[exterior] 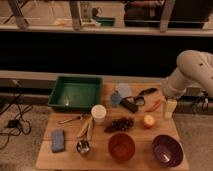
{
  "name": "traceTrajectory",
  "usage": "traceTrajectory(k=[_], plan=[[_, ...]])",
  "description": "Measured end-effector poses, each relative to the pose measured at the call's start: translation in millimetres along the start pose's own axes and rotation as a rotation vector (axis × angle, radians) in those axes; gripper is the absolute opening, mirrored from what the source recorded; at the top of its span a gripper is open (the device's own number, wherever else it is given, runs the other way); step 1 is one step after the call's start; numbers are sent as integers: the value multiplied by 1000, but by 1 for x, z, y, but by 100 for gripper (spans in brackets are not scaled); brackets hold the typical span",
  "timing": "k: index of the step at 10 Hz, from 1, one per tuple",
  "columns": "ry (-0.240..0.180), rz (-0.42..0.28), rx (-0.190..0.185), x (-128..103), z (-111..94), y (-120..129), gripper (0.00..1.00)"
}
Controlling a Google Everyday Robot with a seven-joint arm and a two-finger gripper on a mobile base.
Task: Wipe table surface with towel
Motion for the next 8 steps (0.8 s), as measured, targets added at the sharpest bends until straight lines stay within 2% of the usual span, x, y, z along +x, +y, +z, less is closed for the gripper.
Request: traceTrajectory(k=[8], plan=[[-4,3,1,-1,0,-3,100]])
